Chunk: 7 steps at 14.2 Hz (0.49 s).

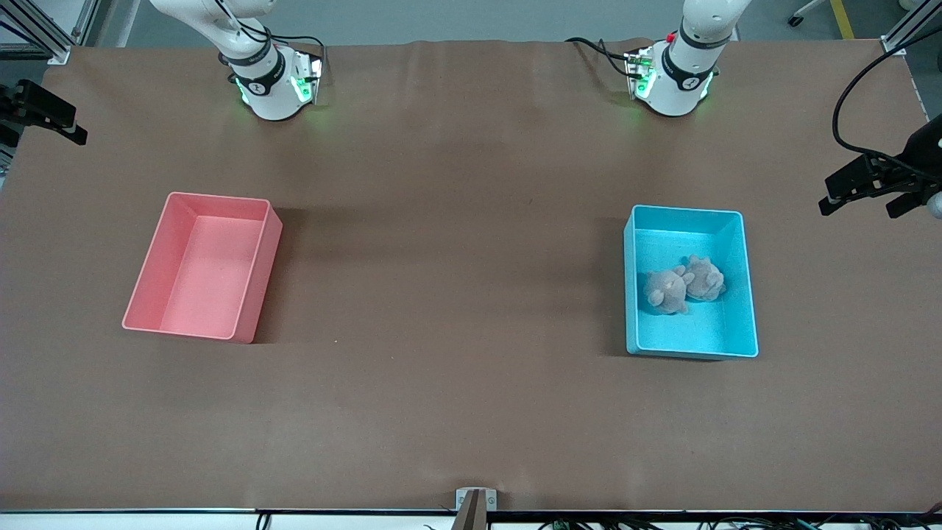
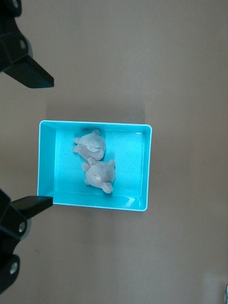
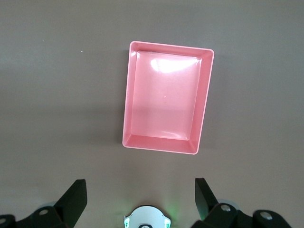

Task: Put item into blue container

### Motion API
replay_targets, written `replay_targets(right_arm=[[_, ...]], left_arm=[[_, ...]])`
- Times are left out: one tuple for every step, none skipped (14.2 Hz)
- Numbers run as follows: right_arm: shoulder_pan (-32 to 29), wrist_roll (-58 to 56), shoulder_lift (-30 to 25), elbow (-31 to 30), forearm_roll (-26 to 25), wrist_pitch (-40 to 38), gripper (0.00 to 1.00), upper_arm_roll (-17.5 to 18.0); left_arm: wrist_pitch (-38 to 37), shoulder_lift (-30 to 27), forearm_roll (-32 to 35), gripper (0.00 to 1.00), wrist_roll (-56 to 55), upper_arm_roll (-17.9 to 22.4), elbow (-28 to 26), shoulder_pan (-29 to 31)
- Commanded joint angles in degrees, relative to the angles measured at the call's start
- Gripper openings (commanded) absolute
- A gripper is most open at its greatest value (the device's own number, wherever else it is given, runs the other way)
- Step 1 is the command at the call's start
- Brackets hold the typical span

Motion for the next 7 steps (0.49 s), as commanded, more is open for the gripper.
replay_targets(right_arm=[[0.1,-0.3,-1.3,-0.9,0.1,0.3,1.00,0.1],[0.2,-0.3,-1.3,-0.9,0.1,0.3,1.00,0.1],[0.2,-0.3,-1.4,-1.1,0.2,0.3,1.00,0.1],[0.3,-0.3,-1.4,-1.2,0.2,0.1,1.00,0.2],[0.3,-0.3,-1.5,-1.2,0.2,0.1,1.00,0.2],[0.3,-0.4,-1.4,-1.2,0.2,0.1,1.00,0.2],[0.3,-0.4,-1.4,-1.2,0.2,0.0,1.00,0.2]], left_arm=[[-1.0,0.1,0.6,1.00,0.9,-0.1,0.9,0.1],[-1.0,0.2,0.6,1.00,0.9,0.0,0.9,0.1],[-1.0,0.2,0.6,1.00,0.9,0.2,0.9,0.2],[-0.9,0.3,1.1,1.00,0.9,0.5,0.9,0.2],[-0.9,0.6,2.2,1.00,1.1,0.5,0.9,0.2],[-0.9,0.7,2.3,1.00,1.1,0.5,0.9,0.1],[-0.9,0.7,2.3,1.00,1.1,0.5,0.9,0.1]])
